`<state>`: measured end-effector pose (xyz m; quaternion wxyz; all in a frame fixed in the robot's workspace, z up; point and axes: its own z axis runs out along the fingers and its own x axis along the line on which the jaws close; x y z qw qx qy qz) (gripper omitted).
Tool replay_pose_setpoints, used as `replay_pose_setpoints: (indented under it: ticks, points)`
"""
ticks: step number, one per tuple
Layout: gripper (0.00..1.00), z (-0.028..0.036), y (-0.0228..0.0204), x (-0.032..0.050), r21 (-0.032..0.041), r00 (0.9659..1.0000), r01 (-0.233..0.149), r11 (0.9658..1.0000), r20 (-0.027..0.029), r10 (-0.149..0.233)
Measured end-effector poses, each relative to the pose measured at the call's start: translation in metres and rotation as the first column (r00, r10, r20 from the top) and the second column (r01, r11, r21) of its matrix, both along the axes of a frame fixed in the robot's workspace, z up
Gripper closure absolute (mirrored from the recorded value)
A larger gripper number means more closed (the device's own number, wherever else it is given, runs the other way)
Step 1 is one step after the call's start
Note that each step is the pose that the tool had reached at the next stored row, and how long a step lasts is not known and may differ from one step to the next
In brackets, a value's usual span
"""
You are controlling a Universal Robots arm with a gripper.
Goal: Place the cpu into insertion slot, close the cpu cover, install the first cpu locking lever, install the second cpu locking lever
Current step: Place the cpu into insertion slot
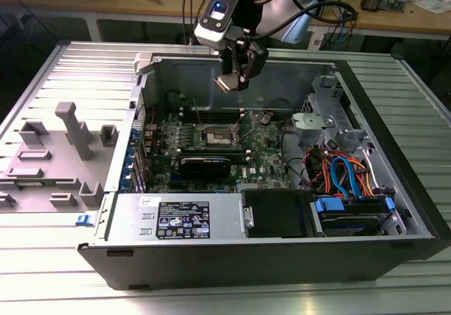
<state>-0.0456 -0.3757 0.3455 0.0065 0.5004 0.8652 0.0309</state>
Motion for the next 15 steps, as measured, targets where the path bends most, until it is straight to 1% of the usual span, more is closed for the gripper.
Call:
replay_pose_setpoints:
  ticks: [4,15]
  points:
    - [0.46,-0.0002,0.0000,-0.0014,0.0000,1.0000,0.006,1.0000,0.0001,-0.006]
    - [0.46,-0.0003,0.0000,-0.0019,-0.0001,1.0000,0.009,1.0000,-0.0001,-0.009]
